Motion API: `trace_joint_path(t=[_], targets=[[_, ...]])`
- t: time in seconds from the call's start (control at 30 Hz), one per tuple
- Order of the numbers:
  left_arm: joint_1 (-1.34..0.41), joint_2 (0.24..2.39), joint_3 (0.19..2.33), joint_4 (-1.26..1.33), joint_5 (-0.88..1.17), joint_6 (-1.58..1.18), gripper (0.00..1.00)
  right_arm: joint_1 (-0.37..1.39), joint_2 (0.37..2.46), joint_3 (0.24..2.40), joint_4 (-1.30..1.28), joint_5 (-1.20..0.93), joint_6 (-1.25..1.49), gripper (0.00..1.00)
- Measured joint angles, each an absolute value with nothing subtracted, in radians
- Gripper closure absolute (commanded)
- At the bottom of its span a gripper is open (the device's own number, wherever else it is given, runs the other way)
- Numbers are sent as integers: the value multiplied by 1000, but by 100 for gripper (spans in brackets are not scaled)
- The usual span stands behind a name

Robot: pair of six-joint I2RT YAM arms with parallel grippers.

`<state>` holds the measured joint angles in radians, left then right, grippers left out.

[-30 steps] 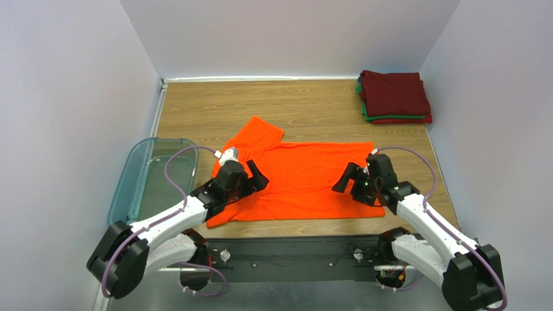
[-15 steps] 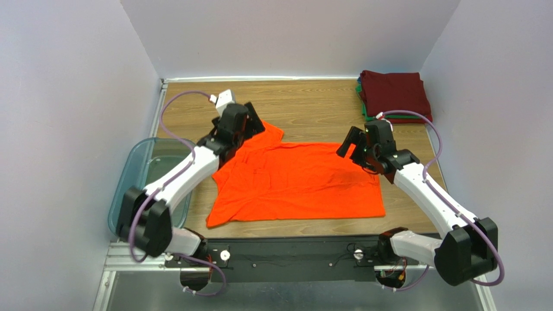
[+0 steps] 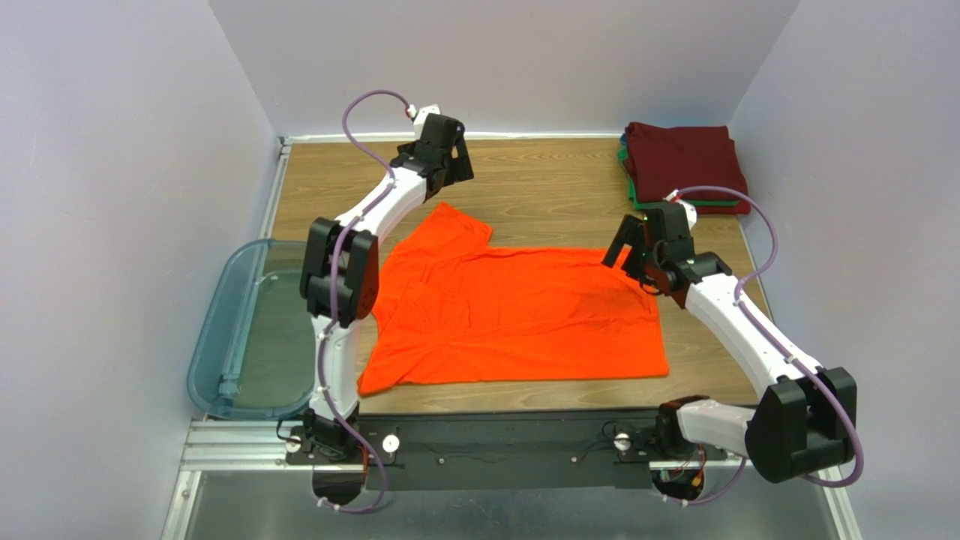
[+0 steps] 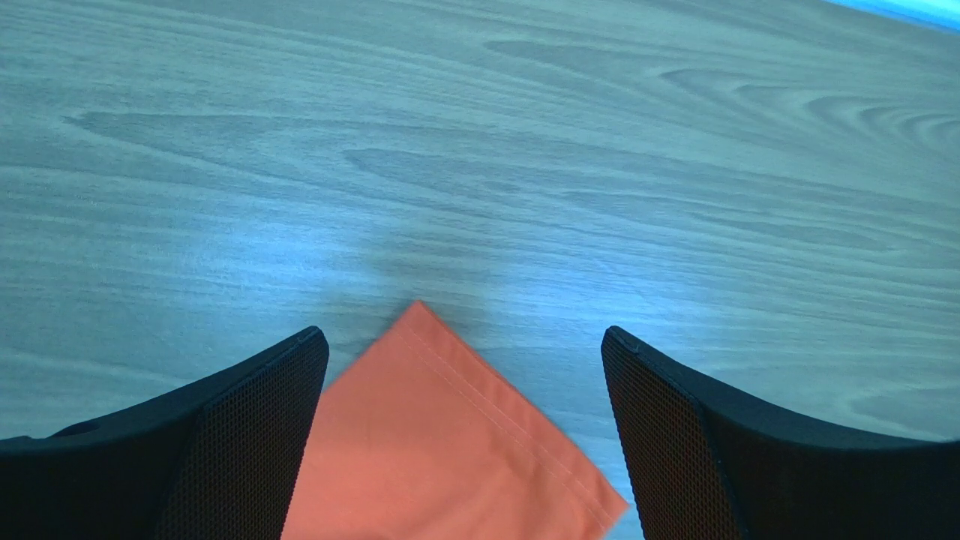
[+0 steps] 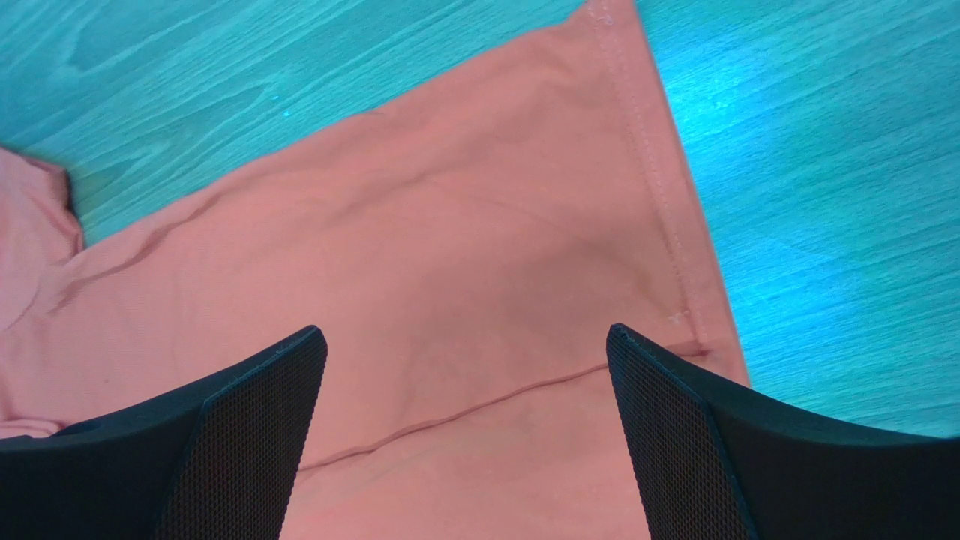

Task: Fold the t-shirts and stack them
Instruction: Fold the tshirt

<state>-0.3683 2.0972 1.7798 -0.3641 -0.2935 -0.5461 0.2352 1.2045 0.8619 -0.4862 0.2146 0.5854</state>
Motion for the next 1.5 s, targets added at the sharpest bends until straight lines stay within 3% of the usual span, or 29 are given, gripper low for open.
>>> trace_joint_path(t=[0.23,0.37,0.67,0.8,1.03,1.1,1.13,1.5], targets=[[-359,2280,1967,-456,-283,-475,2,214,1229,862,-488,217,566,0],[-359,2334,1999,-479,-274,-454,9,212,1231,858,-488,216,558,0],[-360,2417,2040,-545,-276,-435,36,207,1236,844,-487,216,545,0],[-360,2419,2038,-548,-276,-434,41,205,1242,843,-487,216,540,0],[-360,2419,2037,-547,-276,-434,71,201,1244,841,-487,216,537,0],[-360,2419,2036,-546,-277,-436,83,200,1244,840,-487,216,535,0],[-360,2418,2030,-541,-277,-435,99,200,1244,839,-487,216,532,0],[-360,2389,1970,-495,-285,-437,100,183,1259,841,-487,230,547,0]])
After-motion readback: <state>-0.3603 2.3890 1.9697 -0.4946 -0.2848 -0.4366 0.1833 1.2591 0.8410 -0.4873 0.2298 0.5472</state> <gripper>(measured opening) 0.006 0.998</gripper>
